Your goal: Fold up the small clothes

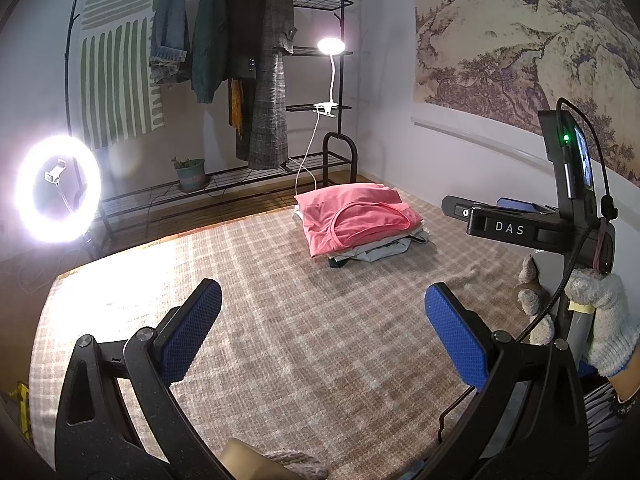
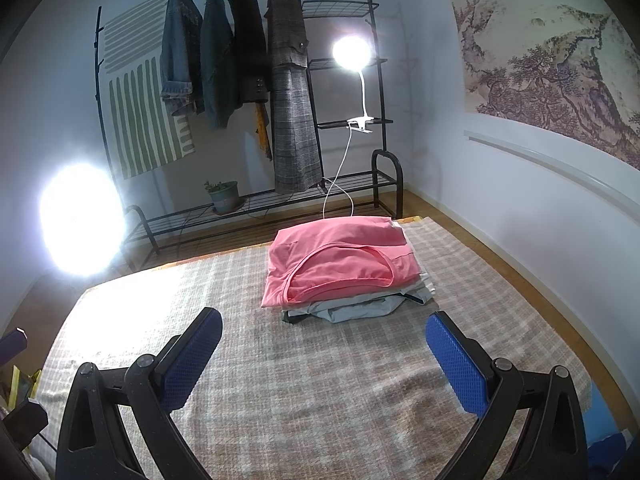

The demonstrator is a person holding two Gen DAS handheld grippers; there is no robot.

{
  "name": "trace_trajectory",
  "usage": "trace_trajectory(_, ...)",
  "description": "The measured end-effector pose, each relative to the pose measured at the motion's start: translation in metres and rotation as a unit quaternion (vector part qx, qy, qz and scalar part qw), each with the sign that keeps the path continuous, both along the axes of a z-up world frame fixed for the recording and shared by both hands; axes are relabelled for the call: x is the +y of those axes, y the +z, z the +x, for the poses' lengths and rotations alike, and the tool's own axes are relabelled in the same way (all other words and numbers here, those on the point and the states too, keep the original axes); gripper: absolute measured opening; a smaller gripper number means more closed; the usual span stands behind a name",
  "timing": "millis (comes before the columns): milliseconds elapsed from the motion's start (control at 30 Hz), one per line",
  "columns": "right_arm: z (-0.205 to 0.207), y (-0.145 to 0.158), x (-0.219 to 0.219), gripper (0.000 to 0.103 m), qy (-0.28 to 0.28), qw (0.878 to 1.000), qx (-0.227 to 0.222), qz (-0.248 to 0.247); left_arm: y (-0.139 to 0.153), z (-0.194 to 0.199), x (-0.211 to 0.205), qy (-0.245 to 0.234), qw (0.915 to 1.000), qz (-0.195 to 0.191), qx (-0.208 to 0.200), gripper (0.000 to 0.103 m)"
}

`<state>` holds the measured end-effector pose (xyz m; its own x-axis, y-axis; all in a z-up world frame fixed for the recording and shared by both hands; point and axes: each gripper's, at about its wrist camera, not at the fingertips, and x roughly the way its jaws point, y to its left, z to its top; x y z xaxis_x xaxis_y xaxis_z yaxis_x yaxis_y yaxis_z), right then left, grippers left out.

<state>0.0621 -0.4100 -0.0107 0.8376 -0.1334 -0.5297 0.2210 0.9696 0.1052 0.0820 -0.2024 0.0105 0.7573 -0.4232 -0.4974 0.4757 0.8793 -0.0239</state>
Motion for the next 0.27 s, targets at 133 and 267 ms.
trace_trajectory(133, 0.0034, -0.0014, 0.0001, 0.103, 0.006, 1.0, 0.001, -0.002, 0.0017, -0.003, -0.0017, 0.002, 1.0, -0.003, -0.006, 0.103)
trace_trajectory(267, 0.0048, -0.0023, 0.0, 0.103, 0.008, 1.0, 0.002, -0.003, 0.0015, -0.0057, -0.0037, 0.007, 0.9999, -0.005, -0.009, 0.103)
